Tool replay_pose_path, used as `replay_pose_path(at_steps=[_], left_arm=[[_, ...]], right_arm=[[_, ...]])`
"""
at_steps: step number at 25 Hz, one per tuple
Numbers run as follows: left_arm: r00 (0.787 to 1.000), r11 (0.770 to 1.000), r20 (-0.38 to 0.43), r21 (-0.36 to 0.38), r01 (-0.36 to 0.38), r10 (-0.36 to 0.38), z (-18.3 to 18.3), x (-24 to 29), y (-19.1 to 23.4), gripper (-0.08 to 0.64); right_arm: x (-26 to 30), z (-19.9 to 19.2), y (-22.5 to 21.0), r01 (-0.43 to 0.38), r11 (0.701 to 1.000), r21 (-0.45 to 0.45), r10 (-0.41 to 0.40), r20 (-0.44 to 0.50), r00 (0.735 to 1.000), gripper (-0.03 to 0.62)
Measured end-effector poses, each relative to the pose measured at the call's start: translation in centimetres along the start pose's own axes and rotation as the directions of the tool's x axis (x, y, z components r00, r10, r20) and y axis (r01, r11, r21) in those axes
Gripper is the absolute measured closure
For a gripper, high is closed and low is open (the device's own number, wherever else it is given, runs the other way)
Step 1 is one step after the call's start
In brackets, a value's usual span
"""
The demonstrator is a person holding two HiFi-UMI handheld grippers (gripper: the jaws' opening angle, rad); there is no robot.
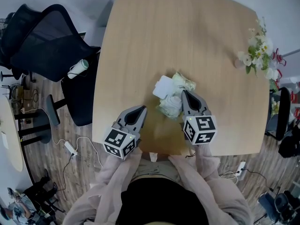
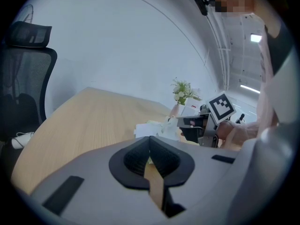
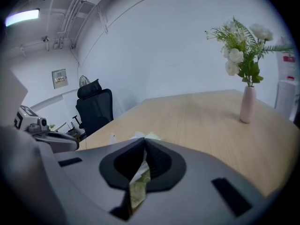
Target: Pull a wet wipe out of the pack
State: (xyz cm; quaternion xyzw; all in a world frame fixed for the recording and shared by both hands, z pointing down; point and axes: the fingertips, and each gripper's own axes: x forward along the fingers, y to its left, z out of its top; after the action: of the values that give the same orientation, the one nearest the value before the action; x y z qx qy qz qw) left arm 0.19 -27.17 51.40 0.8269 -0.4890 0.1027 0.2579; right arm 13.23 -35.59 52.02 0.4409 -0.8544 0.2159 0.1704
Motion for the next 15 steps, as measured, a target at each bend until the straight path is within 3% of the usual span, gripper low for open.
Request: replay_pose_path(at_steps=[15], left_arm=[[0.999,0.999,0.023,0.020,0.042,-0.042,0.6,-2.3,0.1,0.548]], right_arm=[[-2.1,1.2,0.1,0.088,0.996,0.028,-0.090,0.052,0.995,0.580]])
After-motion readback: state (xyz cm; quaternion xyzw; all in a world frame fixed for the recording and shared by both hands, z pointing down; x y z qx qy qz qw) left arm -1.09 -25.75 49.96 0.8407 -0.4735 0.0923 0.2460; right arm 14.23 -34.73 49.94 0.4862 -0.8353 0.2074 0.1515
